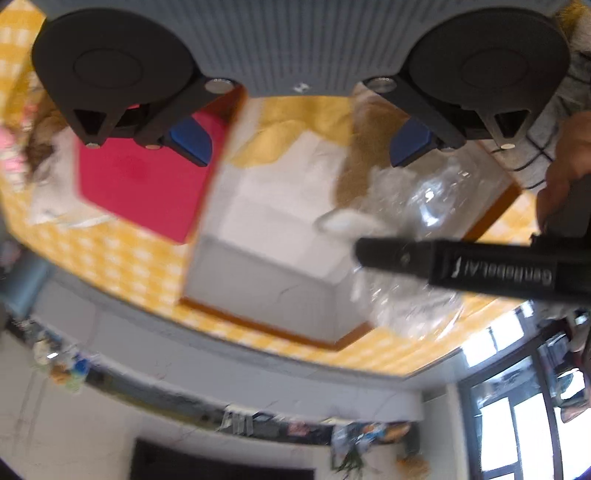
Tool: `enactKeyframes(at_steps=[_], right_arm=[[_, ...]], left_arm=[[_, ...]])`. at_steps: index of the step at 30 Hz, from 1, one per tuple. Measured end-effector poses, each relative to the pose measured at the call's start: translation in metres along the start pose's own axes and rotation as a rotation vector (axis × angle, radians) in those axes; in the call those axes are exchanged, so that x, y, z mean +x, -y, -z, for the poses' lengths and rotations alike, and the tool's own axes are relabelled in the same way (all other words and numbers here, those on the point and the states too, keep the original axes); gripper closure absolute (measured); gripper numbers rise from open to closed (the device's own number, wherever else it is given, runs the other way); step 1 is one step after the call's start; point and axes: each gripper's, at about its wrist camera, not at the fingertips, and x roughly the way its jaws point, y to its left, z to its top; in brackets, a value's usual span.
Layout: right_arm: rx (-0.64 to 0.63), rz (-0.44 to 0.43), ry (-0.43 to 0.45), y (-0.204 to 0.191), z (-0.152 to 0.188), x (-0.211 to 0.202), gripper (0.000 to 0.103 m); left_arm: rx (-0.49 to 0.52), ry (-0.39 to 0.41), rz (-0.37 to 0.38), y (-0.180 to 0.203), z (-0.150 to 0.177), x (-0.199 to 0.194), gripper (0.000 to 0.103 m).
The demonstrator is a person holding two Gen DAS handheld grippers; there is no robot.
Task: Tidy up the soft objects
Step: 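Lower the yellow cloth into the bin with the right tool while the left tool holds the bouquet above, then open the left tool to drop the white wrapped bouquet into the bin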
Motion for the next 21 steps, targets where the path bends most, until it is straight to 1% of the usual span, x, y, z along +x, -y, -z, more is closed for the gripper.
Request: enactKeyframes(at_steps=[2,5,6,8,10,12,15,16,18,19,21], right_arm=[[-0.003,0.028,0.028,0.003,0.004,-0.009,0.003],[0.007,0.049,0.039,0.012,0.009,-0.014,0.003],[0.012,0.060,0.037,0.015,0.010,-0.014,0.003],[0.014,0.094,0.043,0.021,0.011,-0.012,0.003],[0.007,0.139,0.081,0.035,0.009,-0.014,0.003],[0.014,0.146,0.094,0.042,0.011,-0.015,0.003],[0.040,0.136,0.093,0.049,0.014,-0.015,0.003],[0.042,0.137,0.091,0.050,0.014,-0.014,0.003],[0.043,0.145,0.084,0.052,0.014,-0.011,0.003],[0.042,0.148,0.078,0.053,0.015,-0.010,0.003],[0.038,0.155,0.067,0.053,0.016,-0.006,0.003]], left_arm=[[-0.002,-0.006,0.011,0.004,0.002,0.005,0.044],[-0.015,-0.019,0.031,0.011,0.005,0.014,0.043],[-0.013,-0.021,0.026,0.014,0.006,0.017,0.043],[0.015,-0.035,-0.008,0.021,0.009,0.025,0.043],[0.053,-0.055,-0.045,0.027,0.013,0.032,0.043],[0.063,-0.078,-0.064,0.029,0.017,0.039,0.043],[0.044,-0.104,-0.071,0.029,0.019,0.046,0.040],[0.028,-0.100,-0.082,0.028,0.020,0.046,0.035],[-0.007,-0.067,-0.112,0.027,0.021,0.046,0.024],[-0.014,-0.046,-0.132,0.027,0.022,0.045,0.016],[-0.001,-0.007,-0.150,0.028,0.025,0.041,0.014]])
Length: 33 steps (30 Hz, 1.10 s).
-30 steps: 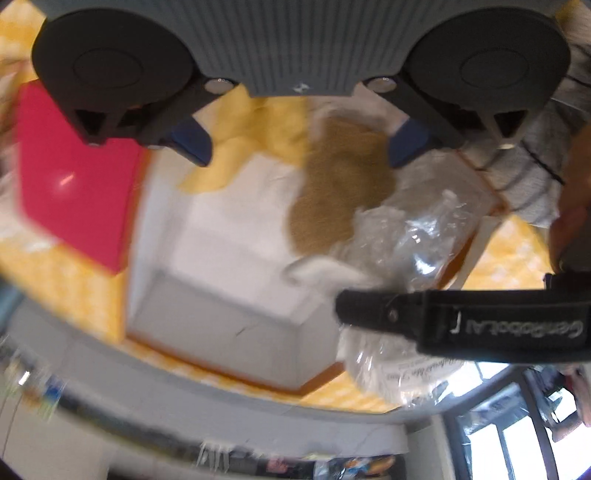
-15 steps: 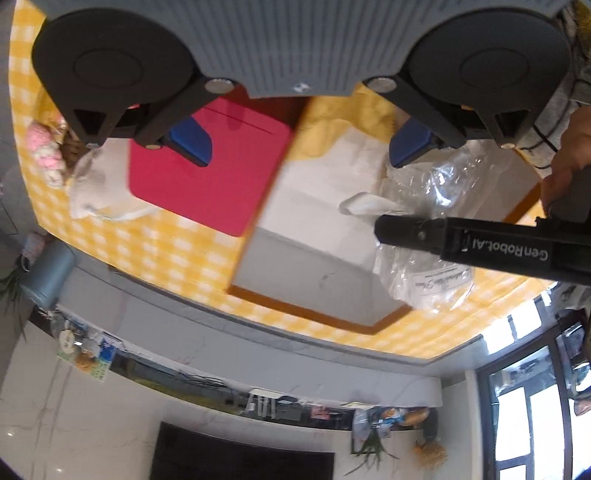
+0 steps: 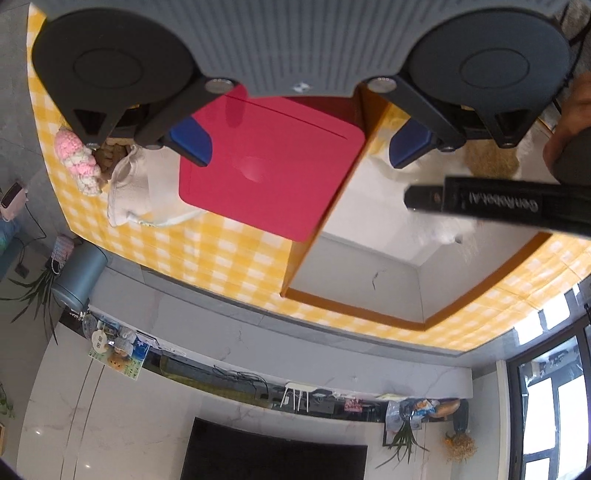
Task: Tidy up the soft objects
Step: 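Open the left tool to drop the white wrapped bouquet into the bin, then move both tools away from the bin toward the remaining soft items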
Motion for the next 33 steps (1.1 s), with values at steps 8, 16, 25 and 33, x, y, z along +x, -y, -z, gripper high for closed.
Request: enactKeyframes(at_steps=[8,16,25,33], right_arm=[[0.016,0.009,0.002,0.002,0.001,-0.001,0.003],[0.015,0.032,0.001,0.001,0.000,-0.002,0.003],[0.011,0.044,0.035,0.002,-0.002,-0.014,0.003],[0.050,0.078,0.101,0.022,0.000,-0.045,0.003]], left_arm=[[0.044,0.140,-0.015,0.002,-0.001,-0.018,0.004],[0.089,0.241,-0.039,0.004,-0.006,-0.035,0.004],[0.140,0.268,-0.100,0.015,-0.008,-0.046,0.004],[0.176,0.266,-0.093,0.038,-0.008,-0.062,0.004]])
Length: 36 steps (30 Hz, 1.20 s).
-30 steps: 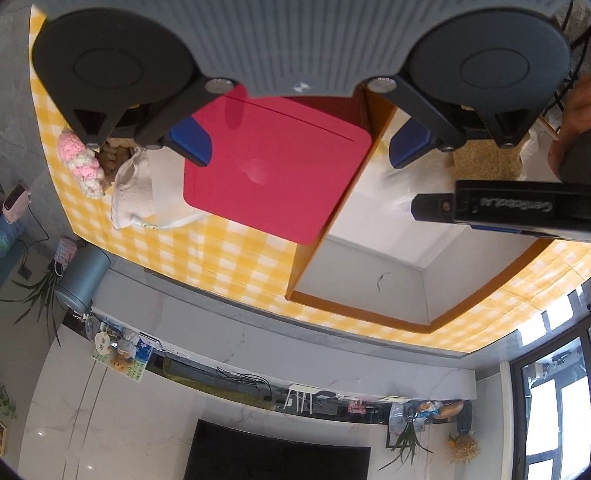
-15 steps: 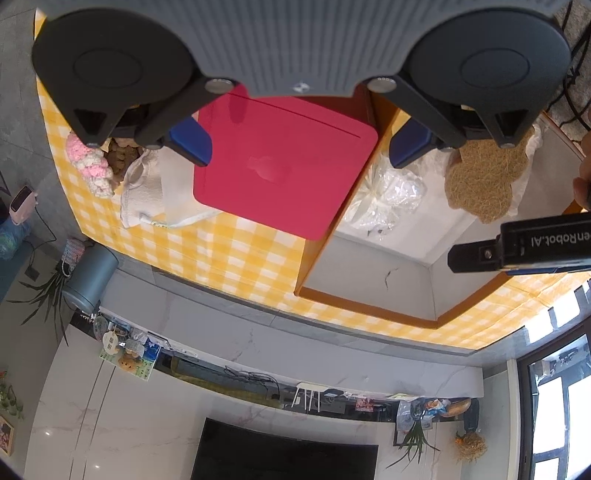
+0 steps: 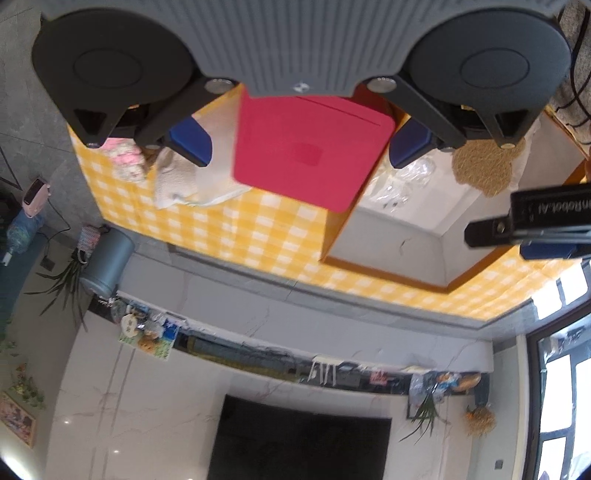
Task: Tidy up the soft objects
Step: 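Move both tools away from the bin toward the remaining soft items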
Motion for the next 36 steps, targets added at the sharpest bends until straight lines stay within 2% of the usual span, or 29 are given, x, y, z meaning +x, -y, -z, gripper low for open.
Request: enactKeyframes(at_steps=[5,9,11,18,21,24,26,31,34,36], right_arm=[[0.065,0.058,0.054,0.029,0.001,-0.024,0.003],[0.133,0.114,0.094,0.057,0.008,-0.042,0.003],[0.170,0.154,0.089,0.073,0.014,-0.046,0.003],[0.304,0.319,0.074,0.133,0.041,-0.056,0.003],[0.389,0.356,0.050,0.159,0.056,-0.053,0.003],[0.475,0.351,0.018,0.181,0.072,-0.044,0.003],[0.525,0.330,-0.011,0.191,0.080,-0.034,0.003],[0.569,0.264,-0.027,0.205,0.096,-0.003,0.003],[0.671,0.193,-0.054,0.220,0.108,0.037,0.003],[0.739,0.181,-0.103,0.227,0.114,0.064,0.003]], left_arm=[[0.046,0.022,0.025,0.024,-0.004,-0.012,0.004],[0.026,0.004,0.124,0.042,-0.010,-0.022,0.004],[0.048,-0.008,0.147,0.054,-0.012,-0.024,0.004],[0.178,-0.033,0.122,0.108,-0.013,-0.012,0.004],[0.237,-0.041,0.088,0.129,-0.012,-0.002,0.004],[0.297,-0.070,0.087,0.150,-0.019,0.013,0.004],[0.324,-0.109,0.117,0.166,-0.028,0.028,0.004],[0.344,-0.262,0.186,0.203,-0.040,0.080,0.004],[0.417,-0.355,0.310,0.221,-0.038,0.118,0.004],[0.439,-0.397,0.261,0.234,-0.032,0.142,0.004]])
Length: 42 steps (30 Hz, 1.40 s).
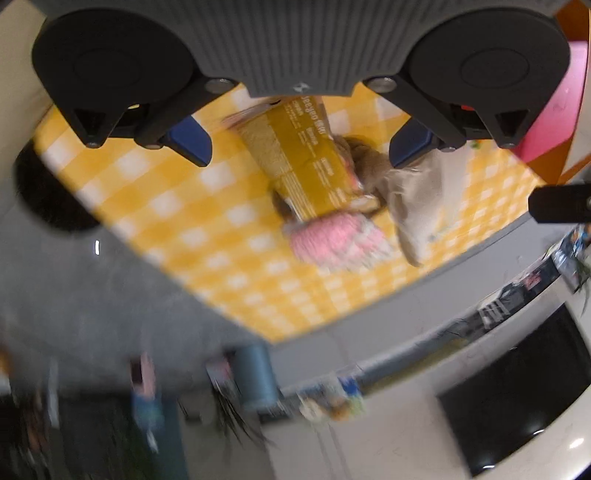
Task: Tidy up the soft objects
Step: 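Move both tools away from the bin toward the remaining soft items, then grasp the yellow snack packet with the right tool while the left tool grasps the white cloth bag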
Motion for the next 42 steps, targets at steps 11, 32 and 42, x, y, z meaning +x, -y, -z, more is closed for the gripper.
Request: enactKeyframes(at_steps=[11,32,42], right_arm=[[0.018,0.030,-0.113,0.005,-0.002,0.059,0.003],[0.029,-0.019,-0.141,0.009,-0.005,0.073,0.003],[-0.045,0.010,-0.144,-0.004,-0.001,0.081,0.016]], left_arm=[[0.038,-0.272,-0.193,0.008,-0.013,0.100,0.019],[0.033,-0.179,-0.226,0.014,-0.010,0.051,0.103],[0.019,-0.131,-0.130,0.021,-0.002,0.031,0.102]])
